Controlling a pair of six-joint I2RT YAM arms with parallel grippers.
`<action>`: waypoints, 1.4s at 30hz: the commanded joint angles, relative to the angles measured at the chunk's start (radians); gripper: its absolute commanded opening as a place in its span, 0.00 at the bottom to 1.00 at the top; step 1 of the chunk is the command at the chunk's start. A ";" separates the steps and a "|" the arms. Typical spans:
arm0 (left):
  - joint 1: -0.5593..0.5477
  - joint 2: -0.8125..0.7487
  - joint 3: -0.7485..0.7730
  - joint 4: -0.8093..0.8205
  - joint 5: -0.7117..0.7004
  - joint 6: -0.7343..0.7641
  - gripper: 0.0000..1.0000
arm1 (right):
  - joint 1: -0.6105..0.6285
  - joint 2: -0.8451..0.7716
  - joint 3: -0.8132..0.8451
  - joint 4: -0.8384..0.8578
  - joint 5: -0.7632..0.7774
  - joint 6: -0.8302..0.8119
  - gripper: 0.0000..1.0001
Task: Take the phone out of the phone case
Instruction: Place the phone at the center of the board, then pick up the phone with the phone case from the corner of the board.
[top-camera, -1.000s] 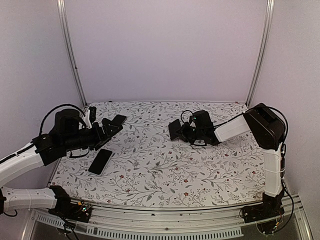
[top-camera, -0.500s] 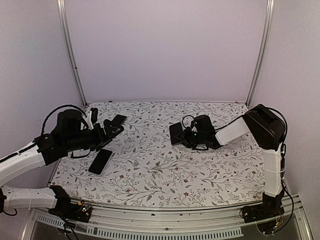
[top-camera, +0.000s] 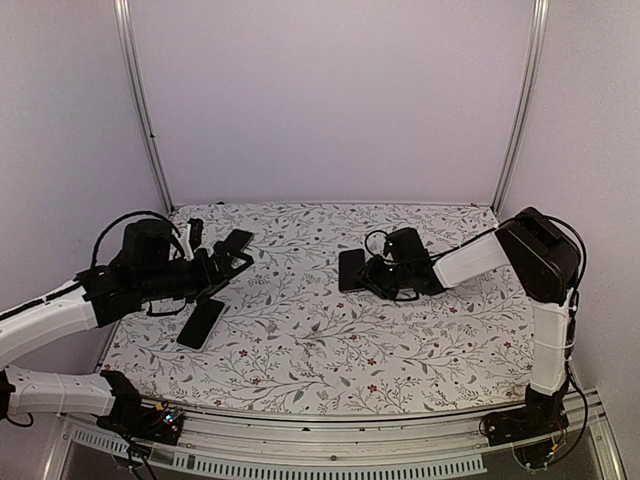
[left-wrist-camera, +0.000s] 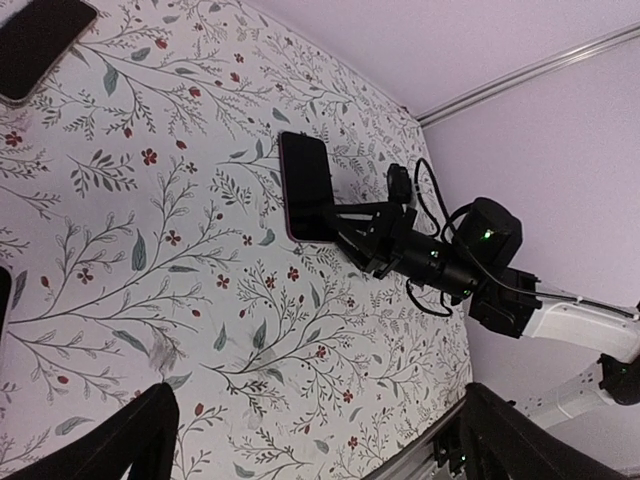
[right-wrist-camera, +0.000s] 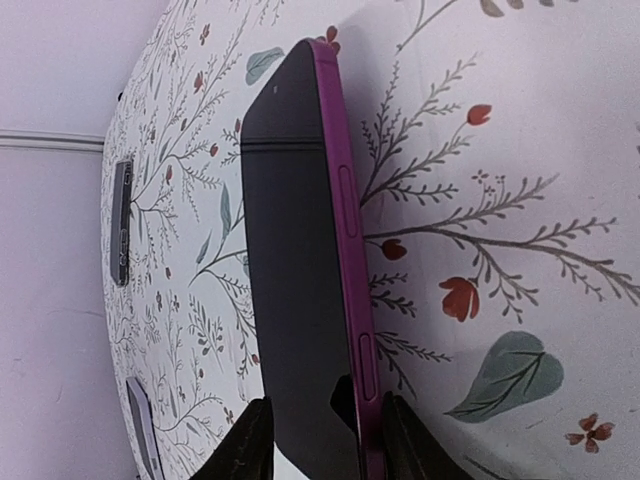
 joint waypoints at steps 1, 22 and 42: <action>0.008 0.019 0.012 0.025 0.007 0.019 0.99 | 0.005 -0.055 -0.018 -0.094 0.070 -0.055 0.40; 0.073 0.305 0.274 -0.125 -0.222 0.291 0.99 | 0.006 -0.286 -0.076 -0.250 0.160 -0.319 0.80; 0.431 0.740 0.572 -0.114 -0.156 0.567 0.99 | 0.005 -0.695 -0.107 -0.466 0.176 -0.460 0.99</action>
